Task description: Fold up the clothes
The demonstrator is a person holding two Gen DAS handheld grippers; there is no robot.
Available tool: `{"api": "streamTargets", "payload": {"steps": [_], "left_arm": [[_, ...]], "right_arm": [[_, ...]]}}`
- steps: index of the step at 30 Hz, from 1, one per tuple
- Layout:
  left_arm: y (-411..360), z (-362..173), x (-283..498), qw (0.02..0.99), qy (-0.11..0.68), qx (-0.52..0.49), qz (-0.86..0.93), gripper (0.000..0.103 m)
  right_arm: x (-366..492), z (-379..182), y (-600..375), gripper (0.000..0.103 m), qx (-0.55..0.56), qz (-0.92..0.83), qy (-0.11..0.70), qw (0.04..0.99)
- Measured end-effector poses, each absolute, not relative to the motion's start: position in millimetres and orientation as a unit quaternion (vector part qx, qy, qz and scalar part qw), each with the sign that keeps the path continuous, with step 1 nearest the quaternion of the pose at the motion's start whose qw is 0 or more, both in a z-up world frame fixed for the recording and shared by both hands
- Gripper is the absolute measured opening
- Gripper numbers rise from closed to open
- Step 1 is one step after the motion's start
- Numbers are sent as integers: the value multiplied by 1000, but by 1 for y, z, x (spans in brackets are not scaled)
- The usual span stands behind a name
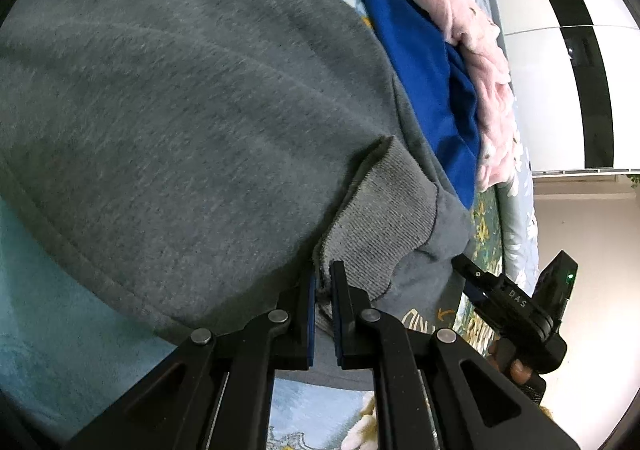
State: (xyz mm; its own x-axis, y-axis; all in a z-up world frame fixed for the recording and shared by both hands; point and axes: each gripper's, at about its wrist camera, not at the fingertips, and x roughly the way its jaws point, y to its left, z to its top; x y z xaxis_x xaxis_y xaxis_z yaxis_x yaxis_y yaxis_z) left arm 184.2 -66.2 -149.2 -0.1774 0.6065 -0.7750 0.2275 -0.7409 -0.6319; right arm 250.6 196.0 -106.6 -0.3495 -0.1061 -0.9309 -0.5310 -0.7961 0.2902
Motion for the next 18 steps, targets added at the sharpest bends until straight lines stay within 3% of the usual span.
{"api": "streamTargets", "payload": {"steps": [10,18], "left_arm": [[-66,-151,184,137,-343,-628,685,8],[-65,-152,183,136,-348,-629,682,10]], "right_arm": [[296,-73,153,47,-556,789,248,86],[314,-96,138,28,-583,772,238,89]]}}
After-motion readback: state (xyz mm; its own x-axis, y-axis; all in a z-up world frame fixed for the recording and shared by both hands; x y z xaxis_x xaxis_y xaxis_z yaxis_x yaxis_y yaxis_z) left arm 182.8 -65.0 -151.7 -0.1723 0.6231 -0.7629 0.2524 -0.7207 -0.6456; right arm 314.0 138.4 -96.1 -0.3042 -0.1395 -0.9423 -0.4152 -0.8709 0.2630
